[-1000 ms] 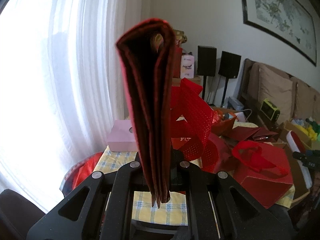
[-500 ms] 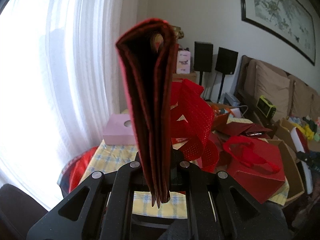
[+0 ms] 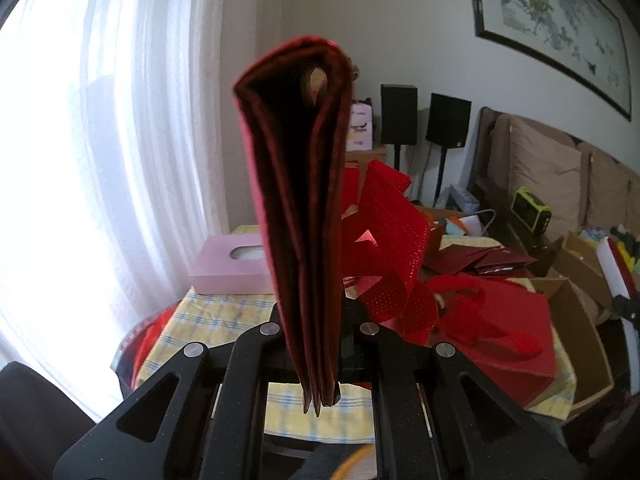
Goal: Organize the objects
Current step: 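Lift the lint brush off the table with the right tool while the left tool holds the bag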
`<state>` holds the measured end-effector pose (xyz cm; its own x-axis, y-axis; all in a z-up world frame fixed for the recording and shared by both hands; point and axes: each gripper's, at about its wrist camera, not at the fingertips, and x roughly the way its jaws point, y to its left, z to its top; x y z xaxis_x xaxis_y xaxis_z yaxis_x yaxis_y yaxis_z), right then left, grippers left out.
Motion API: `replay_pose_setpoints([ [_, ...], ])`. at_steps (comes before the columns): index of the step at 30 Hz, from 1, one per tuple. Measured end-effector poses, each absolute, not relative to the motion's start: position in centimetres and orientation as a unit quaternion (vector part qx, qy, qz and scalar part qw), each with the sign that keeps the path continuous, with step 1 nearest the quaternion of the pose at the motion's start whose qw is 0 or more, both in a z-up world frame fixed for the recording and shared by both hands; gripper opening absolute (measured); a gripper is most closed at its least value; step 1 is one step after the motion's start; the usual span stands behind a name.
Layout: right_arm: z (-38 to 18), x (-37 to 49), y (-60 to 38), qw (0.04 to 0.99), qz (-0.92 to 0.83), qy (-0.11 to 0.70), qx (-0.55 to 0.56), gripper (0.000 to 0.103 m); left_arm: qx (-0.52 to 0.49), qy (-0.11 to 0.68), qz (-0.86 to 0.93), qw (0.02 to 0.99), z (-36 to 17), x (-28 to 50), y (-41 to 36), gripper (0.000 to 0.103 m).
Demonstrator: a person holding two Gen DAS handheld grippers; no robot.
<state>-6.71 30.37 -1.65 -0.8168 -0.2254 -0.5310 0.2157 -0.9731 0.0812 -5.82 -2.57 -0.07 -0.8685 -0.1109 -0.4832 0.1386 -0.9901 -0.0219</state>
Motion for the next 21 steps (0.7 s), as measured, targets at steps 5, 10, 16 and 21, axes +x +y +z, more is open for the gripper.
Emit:
replay_pose_setpoints([
  [5,-0.7,-5.5,31.3,0.117,-0.959,-0.005,0.258,0.058,0.239,0.014,-0.970,0.051,0.7,-5.6,-0.4,0.008],
  [10,-1.0,-4.9,32.6,0.111,-0.957,-0.016,0.268,0.058,0.229,0.006,-0.972,0.051,1.1,-5.0,0.1,0.008],
  [16,0.1,-4.2,33.8,0.103,-0.961,-0.027,0.255,0.058,0.224,0.003,-0.973,0.051,1.9,-4.6,-0.1,0.008],
  [21,1.4,-3.4,34.0,0.107,-0.966,-0.028,0.234,0.058,0.221,0.010,-0.974,0.042,2.4,-3.9,-0.1,0.008],
])
